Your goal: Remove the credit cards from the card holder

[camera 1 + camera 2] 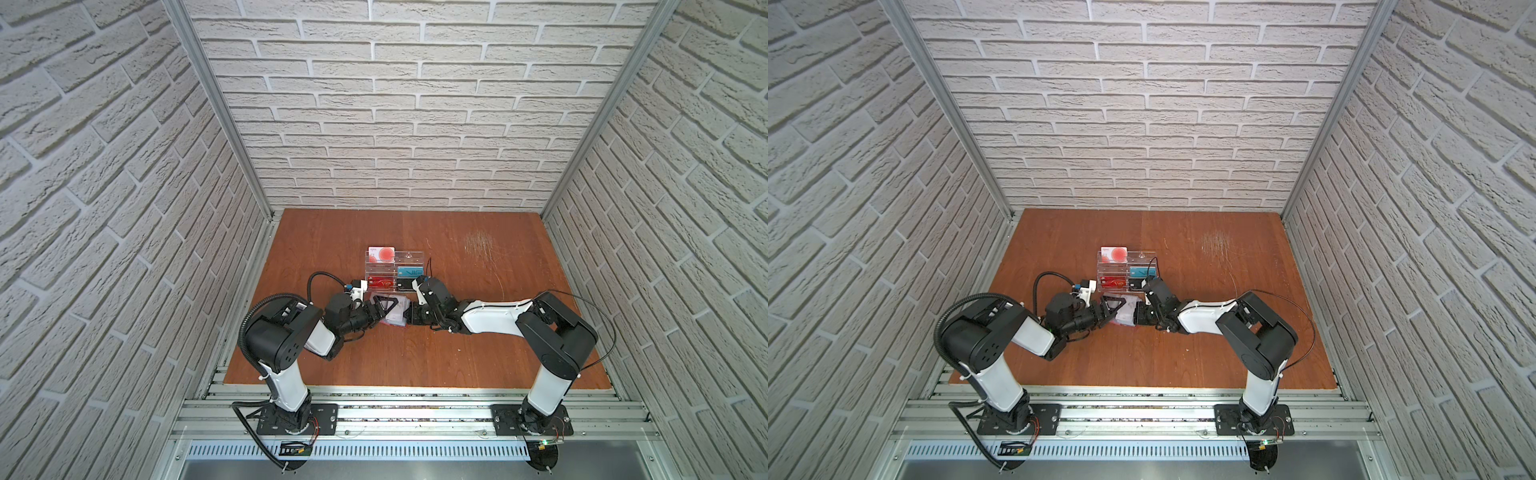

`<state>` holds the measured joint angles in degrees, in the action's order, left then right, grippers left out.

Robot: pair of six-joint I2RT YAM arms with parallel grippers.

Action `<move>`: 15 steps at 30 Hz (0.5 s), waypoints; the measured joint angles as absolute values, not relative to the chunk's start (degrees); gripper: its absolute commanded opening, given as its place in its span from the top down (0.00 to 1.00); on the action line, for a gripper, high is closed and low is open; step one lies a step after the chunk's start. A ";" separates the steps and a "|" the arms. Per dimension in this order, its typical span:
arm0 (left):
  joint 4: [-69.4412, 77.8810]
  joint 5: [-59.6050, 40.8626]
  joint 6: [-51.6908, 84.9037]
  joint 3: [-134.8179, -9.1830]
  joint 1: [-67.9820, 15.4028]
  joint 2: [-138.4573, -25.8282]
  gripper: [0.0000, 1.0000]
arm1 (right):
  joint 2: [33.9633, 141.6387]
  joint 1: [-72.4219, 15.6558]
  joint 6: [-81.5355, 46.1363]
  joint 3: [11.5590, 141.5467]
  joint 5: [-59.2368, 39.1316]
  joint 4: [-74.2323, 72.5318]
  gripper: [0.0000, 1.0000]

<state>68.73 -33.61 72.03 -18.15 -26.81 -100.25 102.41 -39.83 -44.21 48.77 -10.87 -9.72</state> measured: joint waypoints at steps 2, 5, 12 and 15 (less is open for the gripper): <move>68.99 -33.43 72.03 -18.15 -27.07 -100.40 0.16 | 102.43 -39.57 -44.25 48.77 -11.16 -9.76 0.94; 69.25 -32.88 72.05 -18.26 -27.79 -100.57 0.17 | 102.43 -39.07 -44.25 48.75 -11.20 -9.67 0.94; 69.36 -32.01 71.99 -18.26 -28.73 -100.57 0.19 | 102.69 -38.28 -44.27 48.73 -11.27 -9.61 0.93; 69.30 -32.23 71.96 -18.26 -29.23 -100.57 0.20 | 103.02 -37.87 -44.18 48.75 -11.03 -9.21 0.93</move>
<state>69.30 -32.23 71.96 -18.26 -29.23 -100.57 103.02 -37.87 -44.18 48.75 -11.03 -9.21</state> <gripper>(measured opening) 0.804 0.067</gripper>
